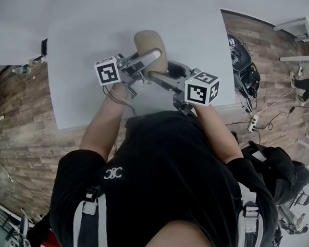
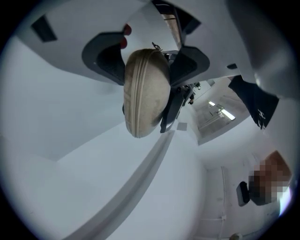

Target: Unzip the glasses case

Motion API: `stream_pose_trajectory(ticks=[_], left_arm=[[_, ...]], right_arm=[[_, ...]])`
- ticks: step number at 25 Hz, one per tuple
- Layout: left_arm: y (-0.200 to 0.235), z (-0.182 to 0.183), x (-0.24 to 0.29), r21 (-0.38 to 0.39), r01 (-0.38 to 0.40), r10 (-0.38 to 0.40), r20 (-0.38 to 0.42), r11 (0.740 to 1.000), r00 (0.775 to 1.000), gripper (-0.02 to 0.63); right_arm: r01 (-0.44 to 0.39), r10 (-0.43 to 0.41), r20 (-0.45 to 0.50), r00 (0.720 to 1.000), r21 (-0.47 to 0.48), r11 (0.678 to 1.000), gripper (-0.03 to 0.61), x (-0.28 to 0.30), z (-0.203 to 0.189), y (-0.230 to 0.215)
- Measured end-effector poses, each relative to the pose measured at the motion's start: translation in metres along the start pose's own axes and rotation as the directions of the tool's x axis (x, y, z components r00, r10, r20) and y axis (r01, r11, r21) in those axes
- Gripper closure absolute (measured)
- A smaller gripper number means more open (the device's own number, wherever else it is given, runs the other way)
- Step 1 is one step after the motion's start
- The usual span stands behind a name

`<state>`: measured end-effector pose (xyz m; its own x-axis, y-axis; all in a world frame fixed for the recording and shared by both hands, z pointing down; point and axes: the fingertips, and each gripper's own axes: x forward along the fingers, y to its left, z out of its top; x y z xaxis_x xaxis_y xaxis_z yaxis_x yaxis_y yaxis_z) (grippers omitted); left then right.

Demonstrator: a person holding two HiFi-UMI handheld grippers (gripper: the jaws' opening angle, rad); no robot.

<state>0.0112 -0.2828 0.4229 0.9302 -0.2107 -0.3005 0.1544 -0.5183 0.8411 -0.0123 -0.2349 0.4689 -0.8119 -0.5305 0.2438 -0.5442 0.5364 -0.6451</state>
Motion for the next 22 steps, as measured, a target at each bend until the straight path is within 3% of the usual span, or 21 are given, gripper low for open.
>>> stream_pose_trajectory(ticks=[3,7,13,16,18,19,20,22], left_arm=[[0.009,-0.012,0.001,0.079,-0.065,0.07,-0.07,0.995,0.995,0.312],[0.019,-0.018,-0.003,0.117,-0.125,0.138,-0.11,0.985,0.984,0.291],[0.036,-0.016,-0.015,0.247,-0.247,0.283,-0.123,0.937,0.951,0.249],[0.043,-0.01,-0.029,0.322,-0.323,0.371,-0.101,0.89,0.923,0.249],[0.048,-0.012,-0.038,0.378,-0.351,0.424,-0.128,0.857,0.896,0.255],[0.05,-0.016,-0.042,0.41,-0.361,0.452,-0.15,0.838,0.879,0.27],[0.053,-0.019,-0.046,0.442,-0.382,0.49,-0.159,0.812,0.857,0.342],[0.065,-0.02,-0.059,0.496,-0.471,0.595,-0.12,0.729,0.795,0.536]], right_arm=[[0.067,-0.067,-0.005,0.998,-0.084,0.994,0.284,-0.002,-0.008,-0.005],[0.12,-0.124,-0.026,0.992,-0.127,0.985,0.284,-0.003,-0.014,-0.012],[0.205,-0.211,-0.042,0.977,-0.126,0.971,0.284,-0.009,-0.018,-0.029],[0.325,-0.332,-0.058,0.941,-0.11,0.939,0.285,-0.018,-0.023,-0.057],[0.416,-0.433,-0.1,0.896,-0.157,0.896,0.285,-0.024,-0.032,-0.078],[0.453,-0.479,-0.124,0.869,-0.19,0.871,0.285,-0.025,-0.038,-0.088],[0.483,-0.519,-0.147,0.842,-0.223,0.847,0.285,-0.026,-0.045,-0.096],[0.524,-0.579,-0.186,0.794,-0.275,0.806,0.285,-0.026,-0.058,-0.11]])
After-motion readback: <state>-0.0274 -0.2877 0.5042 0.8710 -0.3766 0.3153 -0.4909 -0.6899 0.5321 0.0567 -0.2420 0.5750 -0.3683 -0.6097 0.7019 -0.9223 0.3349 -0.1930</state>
